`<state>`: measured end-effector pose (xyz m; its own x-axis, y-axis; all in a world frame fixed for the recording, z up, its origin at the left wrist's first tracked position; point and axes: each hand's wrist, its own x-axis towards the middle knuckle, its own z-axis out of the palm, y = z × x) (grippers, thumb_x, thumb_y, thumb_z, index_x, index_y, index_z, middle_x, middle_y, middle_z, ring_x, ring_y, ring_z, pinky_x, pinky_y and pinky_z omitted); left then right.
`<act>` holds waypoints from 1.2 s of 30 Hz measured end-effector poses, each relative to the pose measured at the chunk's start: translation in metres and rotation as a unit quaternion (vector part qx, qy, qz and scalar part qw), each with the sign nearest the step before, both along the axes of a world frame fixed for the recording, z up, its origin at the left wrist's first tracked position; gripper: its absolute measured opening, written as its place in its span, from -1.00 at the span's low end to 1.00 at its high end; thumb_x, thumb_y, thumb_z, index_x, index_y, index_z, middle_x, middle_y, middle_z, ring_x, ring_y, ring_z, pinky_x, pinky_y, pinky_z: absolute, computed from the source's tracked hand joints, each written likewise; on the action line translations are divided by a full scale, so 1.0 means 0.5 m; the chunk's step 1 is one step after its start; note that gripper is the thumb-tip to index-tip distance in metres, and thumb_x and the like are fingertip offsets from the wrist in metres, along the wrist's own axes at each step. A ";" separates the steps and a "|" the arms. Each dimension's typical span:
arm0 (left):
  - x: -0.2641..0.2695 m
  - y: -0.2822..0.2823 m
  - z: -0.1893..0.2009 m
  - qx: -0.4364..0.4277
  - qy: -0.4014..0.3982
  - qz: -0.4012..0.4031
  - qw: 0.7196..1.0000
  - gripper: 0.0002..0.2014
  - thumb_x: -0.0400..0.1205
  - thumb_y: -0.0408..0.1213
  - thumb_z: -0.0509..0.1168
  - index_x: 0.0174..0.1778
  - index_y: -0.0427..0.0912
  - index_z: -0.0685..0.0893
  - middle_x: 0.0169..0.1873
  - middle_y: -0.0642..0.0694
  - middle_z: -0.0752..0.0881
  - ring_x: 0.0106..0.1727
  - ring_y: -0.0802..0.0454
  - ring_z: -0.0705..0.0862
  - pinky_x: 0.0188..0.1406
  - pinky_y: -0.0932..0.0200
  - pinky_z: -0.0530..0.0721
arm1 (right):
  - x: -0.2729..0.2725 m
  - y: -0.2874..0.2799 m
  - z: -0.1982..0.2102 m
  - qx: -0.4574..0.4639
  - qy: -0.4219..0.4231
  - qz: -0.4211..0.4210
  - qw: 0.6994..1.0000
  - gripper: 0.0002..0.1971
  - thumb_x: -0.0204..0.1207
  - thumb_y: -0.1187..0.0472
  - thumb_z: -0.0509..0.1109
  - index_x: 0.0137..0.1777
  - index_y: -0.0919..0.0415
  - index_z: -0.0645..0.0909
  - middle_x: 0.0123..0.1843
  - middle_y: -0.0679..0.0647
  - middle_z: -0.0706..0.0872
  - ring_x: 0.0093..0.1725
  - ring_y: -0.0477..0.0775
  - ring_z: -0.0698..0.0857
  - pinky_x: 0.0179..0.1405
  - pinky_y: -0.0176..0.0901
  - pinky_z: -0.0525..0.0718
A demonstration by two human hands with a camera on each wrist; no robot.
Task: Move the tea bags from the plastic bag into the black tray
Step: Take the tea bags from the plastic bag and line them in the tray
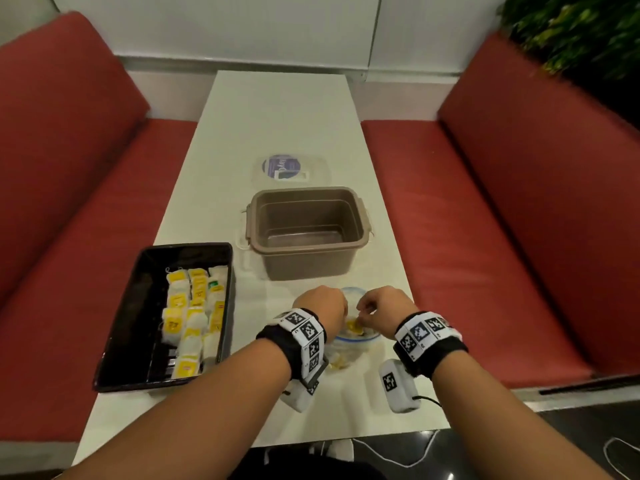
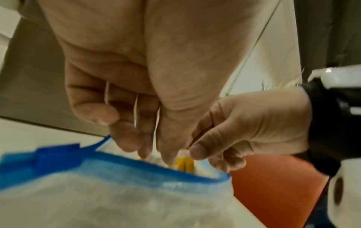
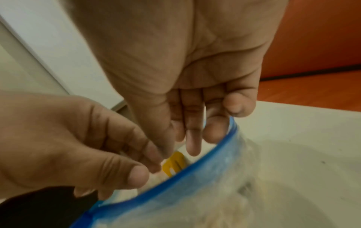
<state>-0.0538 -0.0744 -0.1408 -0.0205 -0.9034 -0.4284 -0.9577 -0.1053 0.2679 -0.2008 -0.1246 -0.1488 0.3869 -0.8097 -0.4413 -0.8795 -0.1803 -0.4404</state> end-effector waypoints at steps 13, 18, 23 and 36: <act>0.020 0.009 -0.046 -0.054 0.100 0.162 0.980 -0.89 0.47 -0.25 0.46 -0.14 0.04 0.75 -0.20 0.06 0.76 -0.09 0.04 0.73 0.00 0.20 0.69 | -0.025 -0.029 -0.052 0.010 -0.059 -0.023 0.998 -0.74 0.40 0.11 0.40 -0.42 0.06 0.39 -0.38 -0.01 0.56 -0.28 0.13 0.57 -0.45 -0.20 0.38; 0.023 -0.009 -0.027 -0.079 0.255 0.175 0.948 -0.94 0.47 -0.27 0.53 -0.20 -0.06 0.79 -0.30 -0.01 0.82 -0.22 0.06 0.76 -0.07 0.18 0.73 | -0.043 -0.053 -0.043 0.017 -0.105 -0.038 0.994 -0.72 0.35 0.08 0.46 -0.41 0.07 0.40 -0.41 0.01 0.61 -0.30 0.14 0.72 -0.38 -0.11 0.58; 0.004 -0.025 -0.047 -0.010 0.142 0.110 0.984 -0.82 0.39 -0.25 0.54 -0.14 0.00 0.74 -0.14 0.05 0.79 -0.09 0.08 0.75 -0.02 0.24 0.70 | -0.053 -0.053 -0.049 0.045 -0.107 -0.034 0.993 -0.75 0.32 0.11 0.46 -0.43 0.06 0.42 -0.43 0.01 0.65 -0.27 0.16 0.82 -0.23 0.03 0.75; -0.047 -0.021 -0.047 0.007 0.040 0.024 0.999 -0.72 0.43 -0.23 0.46 -0.04 0.09 0.54 -0.11 -0.01 0.71 -0.08 -0.08 0.69 -0.01 -0.02 0.70 | -0.061 -0.043 -0.058 0.054 -0.121 -0.054 0.990 -0.85 0.24 0.14 0.44 -0.32 0.17 0.54 -0.34 0.17 0.80 -0.32 0.18 0.82 -0.26 0.16 0.81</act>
